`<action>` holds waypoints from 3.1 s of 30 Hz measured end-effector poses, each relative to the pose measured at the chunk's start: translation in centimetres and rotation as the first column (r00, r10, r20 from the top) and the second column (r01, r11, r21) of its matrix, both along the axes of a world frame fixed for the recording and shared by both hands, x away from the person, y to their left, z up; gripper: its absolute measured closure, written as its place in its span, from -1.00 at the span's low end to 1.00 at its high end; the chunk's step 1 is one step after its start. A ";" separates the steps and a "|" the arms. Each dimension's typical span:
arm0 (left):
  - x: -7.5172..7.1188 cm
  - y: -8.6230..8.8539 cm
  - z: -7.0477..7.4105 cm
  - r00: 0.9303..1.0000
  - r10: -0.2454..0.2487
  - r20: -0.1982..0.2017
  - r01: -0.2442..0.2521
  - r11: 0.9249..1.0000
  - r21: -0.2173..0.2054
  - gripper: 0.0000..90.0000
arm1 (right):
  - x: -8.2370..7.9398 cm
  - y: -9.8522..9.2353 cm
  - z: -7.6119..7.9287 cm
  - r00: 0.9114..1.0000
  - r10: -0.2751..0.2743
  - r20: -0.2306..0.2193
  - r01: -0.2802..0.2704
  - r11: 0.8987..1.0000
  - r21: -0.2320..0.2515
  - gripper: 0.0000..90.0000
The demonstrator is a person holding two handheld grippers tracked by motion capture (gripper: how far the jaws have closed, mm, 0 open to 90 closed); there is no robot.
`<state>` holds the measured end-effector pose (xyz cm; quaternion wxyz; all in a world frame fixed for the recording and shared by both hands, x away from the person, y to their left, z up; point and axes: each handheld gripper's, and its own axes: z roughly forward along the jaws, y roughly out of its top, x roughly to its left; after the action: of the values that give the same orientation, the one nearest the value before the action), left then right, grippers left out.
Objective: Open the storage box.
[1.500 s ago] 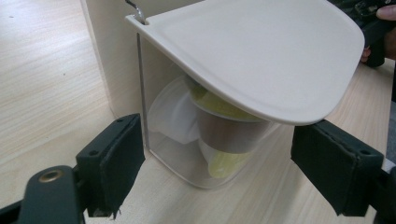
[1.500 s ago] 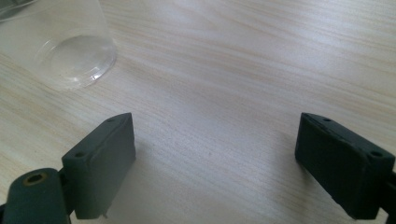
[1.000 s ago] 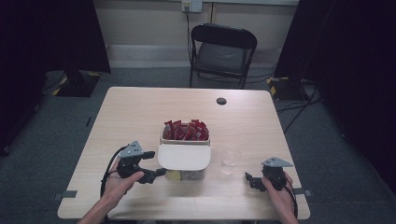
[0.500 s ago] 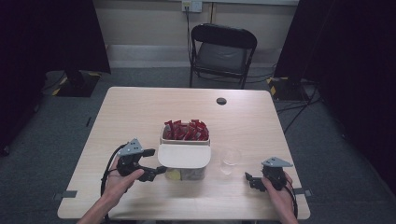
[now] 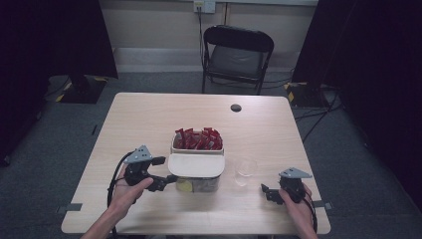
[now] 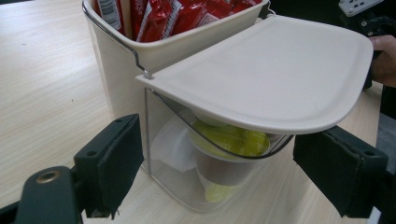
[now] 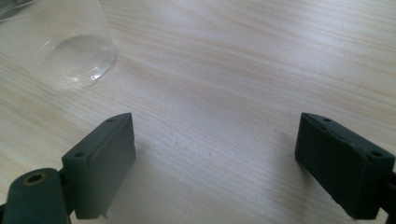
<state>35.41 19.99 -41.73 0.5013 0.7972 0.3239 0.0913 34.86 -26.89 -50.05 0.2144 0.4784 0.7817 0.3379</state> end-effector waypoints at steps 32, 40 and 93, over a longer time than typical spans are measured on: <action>2.1 -0.1 2.5 1.000 0.015 -0.002 -0.015 1.000 -0.009 -0.65 | 0.0 0.0 0.0 1.000 0.001 0.000 -0.001 1.000 0.000 -0.74; 2.7 -0.1 2.5 1.000 0.018 -0.022 -0.018 1.000 -0.016 -0.66 | 0.0 0.0 0.0 1.000 0.001 0.001 -0.001 1.000 0.000 -0.74; 5.7 -0.5 3.4 0.996 0.093 -0.017 -0.093 0.995 -0.036 -0.65 | 0.0 0.0 0.0 1.000 0.006 0.000 -0.006 1.000 0.000 -0.74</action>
<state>41.14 19.48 -38.37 0.5084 0.7727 0.3660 0.1026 34.91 -26.93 -50.05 0.2132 0.4761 0.7832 0.3384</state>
